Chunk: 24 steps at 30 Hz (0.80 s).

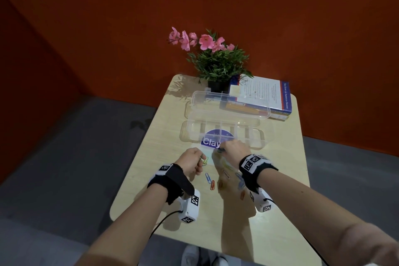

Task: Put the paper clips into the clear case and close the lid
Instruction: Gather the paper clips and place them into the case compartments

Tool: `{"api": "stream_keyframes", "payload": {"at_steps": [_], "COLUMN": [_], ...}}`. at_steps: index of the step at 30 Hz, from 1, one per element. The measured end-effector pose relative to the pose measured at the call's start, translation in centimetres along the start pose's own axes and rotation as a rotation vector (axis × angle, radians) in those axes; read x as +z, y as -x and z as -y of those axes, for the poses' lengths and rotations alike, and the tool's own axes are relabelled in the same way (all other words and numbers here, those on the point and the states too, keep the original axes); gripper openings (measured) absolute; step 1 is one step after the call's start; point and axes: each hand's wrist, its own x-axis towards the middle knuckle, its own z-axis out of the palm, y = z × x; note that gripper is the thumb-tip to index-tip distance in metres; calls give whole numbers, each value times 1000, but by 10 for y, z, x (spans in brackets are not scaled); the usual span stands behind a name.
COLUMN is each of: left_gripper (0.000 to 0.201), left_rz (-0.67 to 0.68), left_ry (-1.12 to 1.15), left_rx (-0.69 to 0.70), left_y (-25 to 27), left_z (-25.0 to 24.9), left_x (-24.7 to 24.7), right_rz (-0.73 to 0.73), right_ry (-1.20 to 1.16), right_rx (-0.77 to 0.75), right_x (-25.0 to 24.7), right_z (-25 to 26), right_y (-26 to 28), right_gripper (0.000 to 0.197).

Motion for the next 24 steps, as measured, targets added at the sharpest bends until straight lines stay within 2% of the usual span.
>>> {"api": "stream_keyframes", "payload": {"at_steps": [4,10,18,24], "left_gripper": [35,33,30,28], "left_rz": [-51,-74,-52,-49], "left_ry": [5,-117,-129,-174], "left_rx": [-47,-20,-25,-22], "left_y": [-1,-3,0,-2], "left_z": [-3,3,2,2], "left_x": [-1,1,0,-8], "right_rz": [30,49,68,34], "right_ry": [99,196,28,41], "right_rx": [-34,-114,-9,-7], "right_x": [-2,-10,2,-3], "right_z": [6,11,-6,-12], "right_y": [3,5,12,15], "right_gripper": [27,31,26,23]}}
